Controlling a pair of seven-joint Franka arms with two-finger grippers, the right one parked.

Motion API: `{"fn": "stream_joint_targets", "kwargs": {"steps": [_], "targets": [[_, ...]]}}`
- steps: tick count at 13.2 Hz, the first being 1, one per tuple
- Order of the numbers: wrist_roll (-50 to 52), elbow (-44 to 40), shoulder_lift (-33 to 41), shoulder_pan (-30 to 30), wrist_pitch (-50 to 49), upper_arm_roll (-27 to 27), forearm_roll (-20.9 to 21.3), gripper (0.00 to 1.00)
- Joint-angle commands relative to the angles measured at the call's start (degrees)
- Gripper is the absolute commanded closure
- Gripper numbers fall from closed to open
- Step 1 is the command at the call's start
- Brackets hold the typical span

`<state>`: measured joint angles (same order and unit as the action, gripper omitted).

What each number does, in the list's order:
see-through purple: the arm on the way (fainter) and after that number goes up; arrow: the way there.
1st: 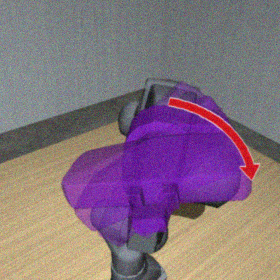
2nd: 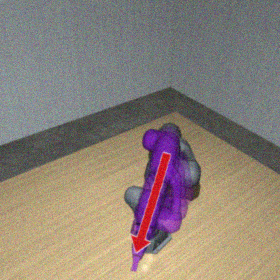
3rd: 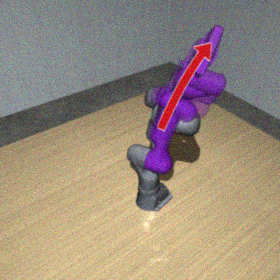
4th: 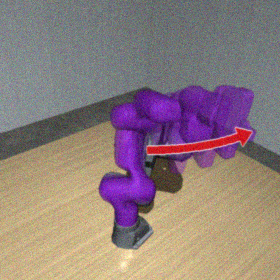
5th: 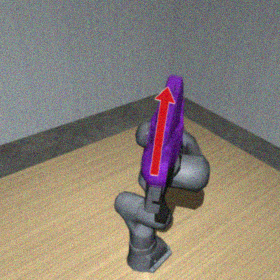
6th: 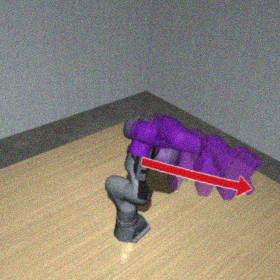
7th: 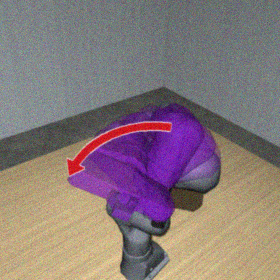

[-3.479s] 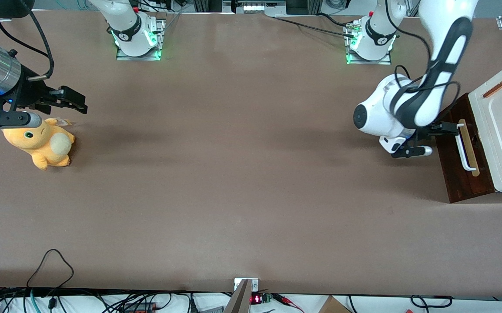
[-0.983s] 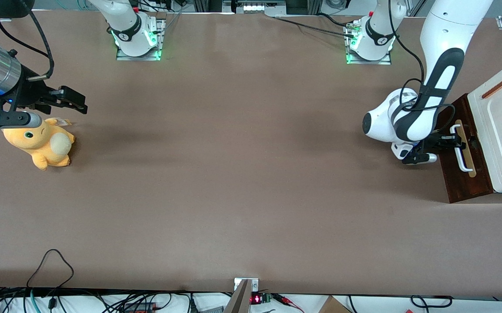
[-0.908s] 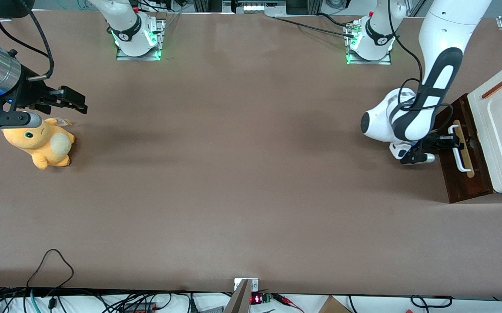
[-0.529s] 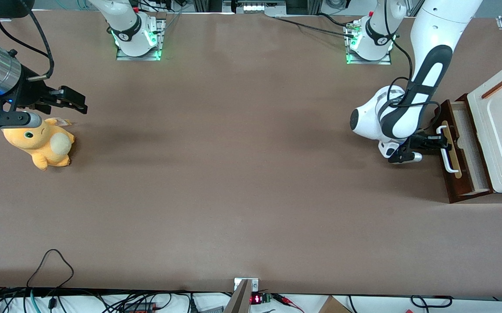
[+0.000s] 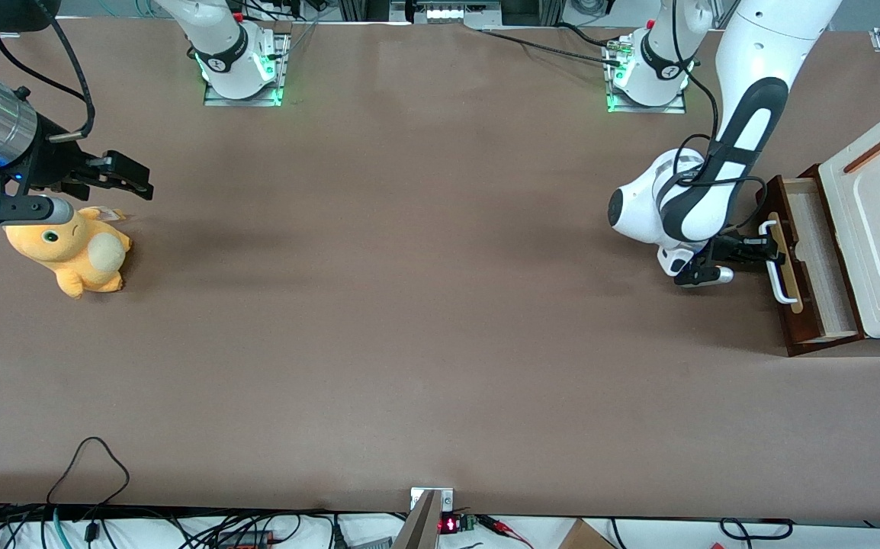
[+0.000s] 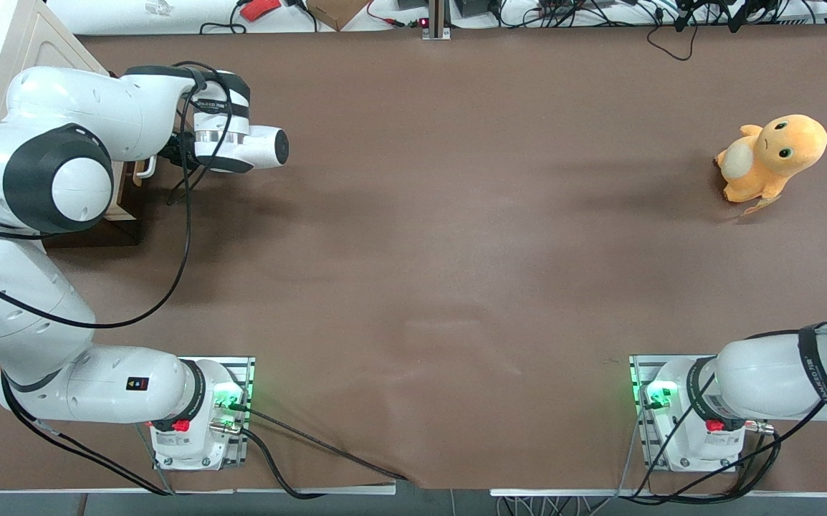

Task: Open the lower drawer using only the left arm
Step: 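Pull the handle with the left gripper, sliding the drawer out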

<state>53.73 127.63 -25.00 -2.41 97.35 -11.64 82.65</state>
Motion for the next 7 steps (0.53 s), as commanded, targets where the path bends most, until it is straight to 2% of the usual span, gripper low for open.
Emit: {"fn": "stream_joint_targets", "kwargs": {"steps": [1, 6, 7], "targets": [[-2.7, -3.5, 0.4, -2.9, 1.8, -2.7, -0.3, 1.0], [-2.8, -3.5, 0.5, -2.9, 1.6, -3.2, -1.5, 1.0], [-2.7, -3.4, 0.5, -2.9, 1.6, -3.2, -1.6, 0.95]]}}
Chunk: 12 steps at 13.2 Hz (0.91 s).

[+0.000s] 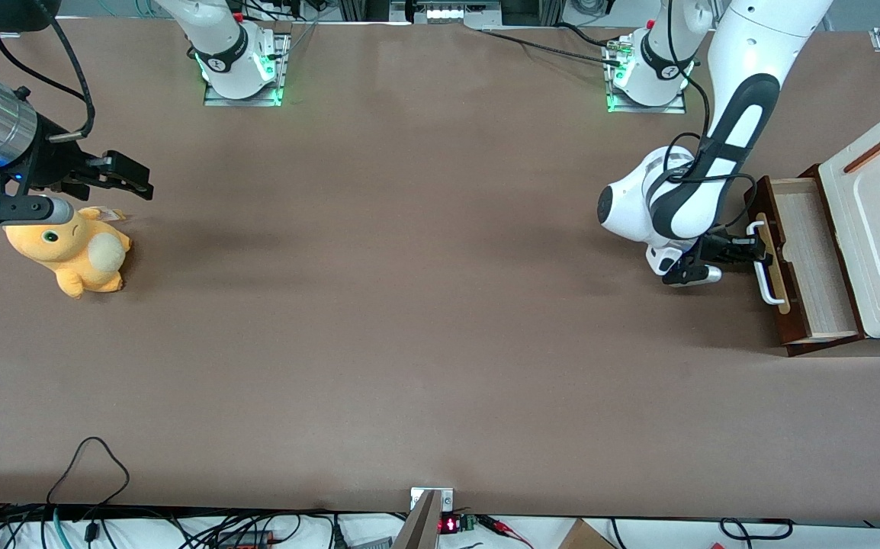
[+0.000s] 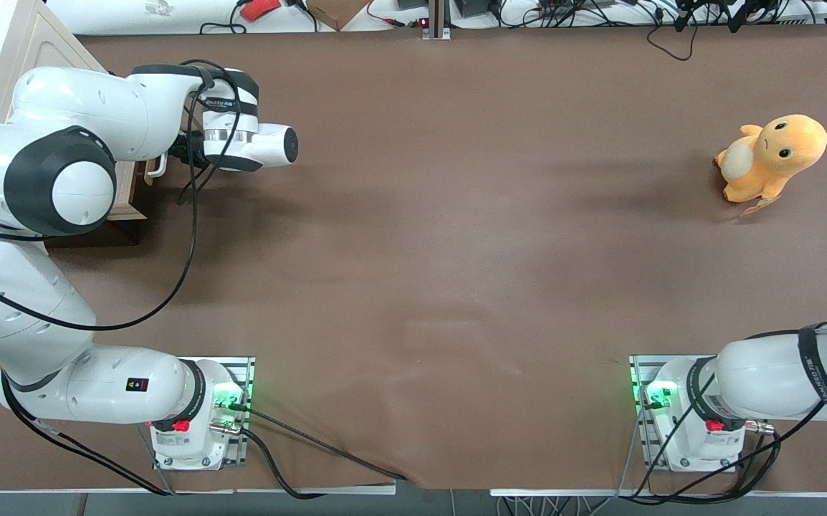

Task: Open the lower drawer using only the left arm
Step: 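Pull the handle with the left gripper, sliding the drawer out, then open the left gripper and lift it off the handle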

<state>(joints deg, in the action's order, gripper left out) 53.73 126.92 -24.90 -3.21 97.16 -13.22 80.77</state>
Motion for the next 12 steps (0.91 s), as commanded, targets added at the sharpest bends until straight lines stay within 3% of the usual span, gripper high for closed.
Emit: {"fn": "stream_joint_targets", "kwargs": {"steps": [1, 2, 3, 6, 12], "targets": [[-2.7, -2.7, 0.3, -2.1, 1.7, -1.6, -0.1, 0.75], [-2.6, -2.7, 0.4, -2.1, 1.8, -1.6, -1.5, 0.23], [-2.5, -2.8, 1.0, -2.1, 1.8, -1.6, -3.1, 0.0], [-4.9, -5.4, 3.4, -2.0, 2.4, -1.7, -9.6, 0.0], [-20.8, -23.7, 10.6, 0.1, 2.5, -1.7, -46.1, 0.0]]}}
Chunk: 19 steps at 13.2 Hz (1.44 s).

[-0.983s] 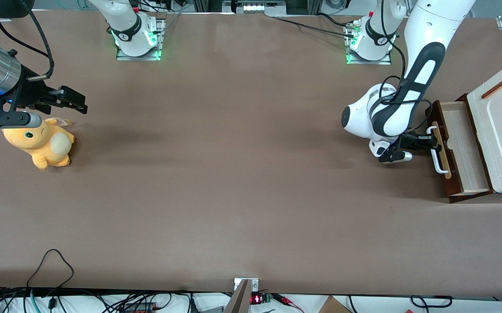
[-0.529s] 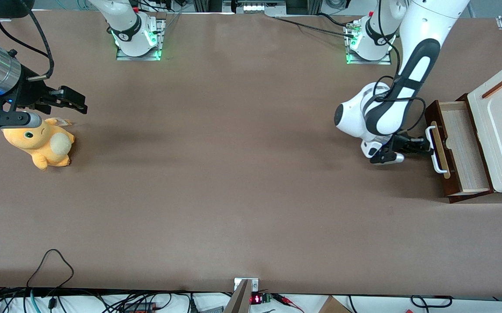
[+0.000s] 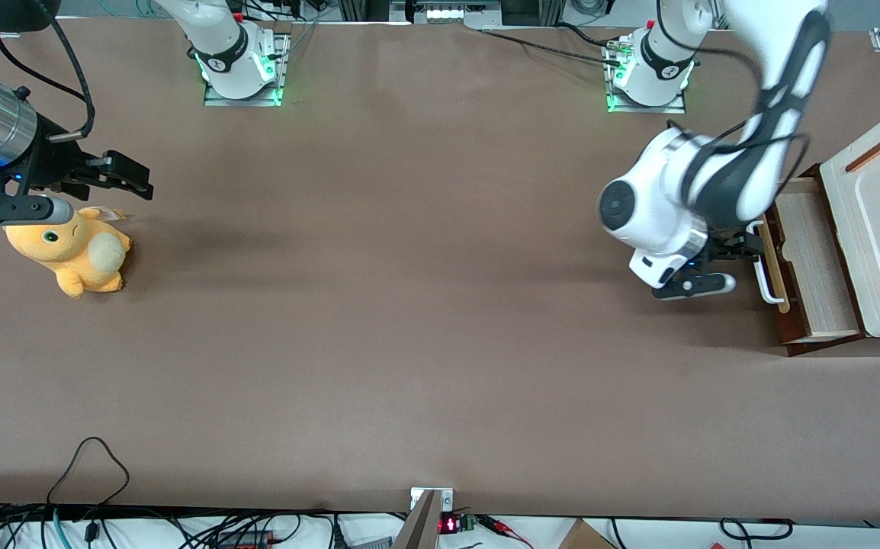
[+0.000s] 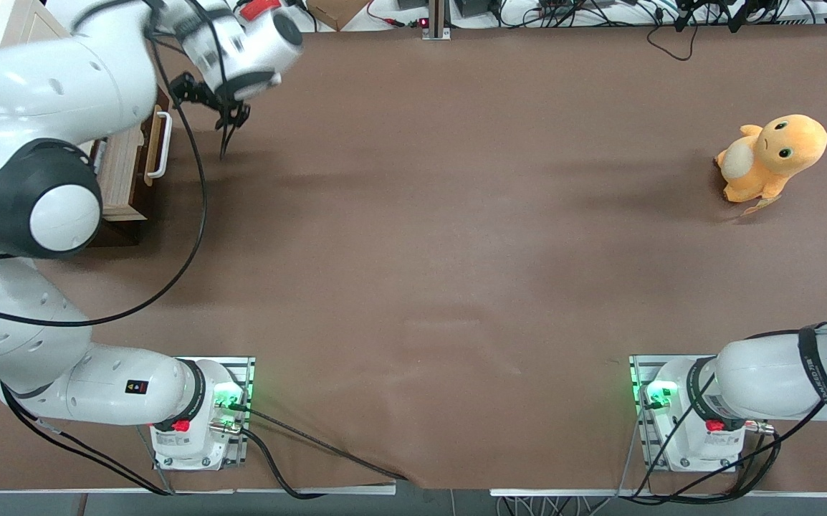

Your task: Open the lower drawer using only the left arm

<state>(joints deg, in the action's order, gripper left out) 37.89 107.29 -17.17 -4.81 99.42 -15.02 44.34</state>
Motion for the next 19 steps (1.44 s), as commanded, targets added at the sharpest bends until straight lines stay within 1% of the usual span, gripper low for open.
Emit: {"fn": "stream_joint_targets", "kwargs": {"steps": [1, 2, 4, 5, 6, 7, 8, 9, 13, 19], "targets": [[-6.0, -5.1, 4.5, 2.3, 0.3, 0.2, -15.1, 0.0], [-7.3, -5.9, 6.3, 3.2, 0.3, 0.2, -19.3, 0.0], [-12.9, -6.7, 10.0, 5.4, 0.2, 0.5, -26.1, 0.0], [-16.6, -7.8, 11.3, 6.6, -0.3, 1.2, -30.8, 0.0], [-21.3, -9.2, 12.5, 7.6, -1.0, 2.9, -35.5, 0.0], [-25.2, -11.0, 13.1, 7.7, -2.7, 4.8, -39.0, 0.0], [-28.2, -13.0, 13.2, 7.7, -5.2, 6.0, -41.2, 0.0], [-30.1, -14.1, 13.7, 8.0, -7.0, 6.4, -42.3, 0.0], [-35.0, -16.0, 15.0, 8.4, -9.4, 7.2, -43.6, 0.0], [-35.4, -16.8, 14.9, 8.4, -9.3, 7.4, -44.1, 0.0]]}}
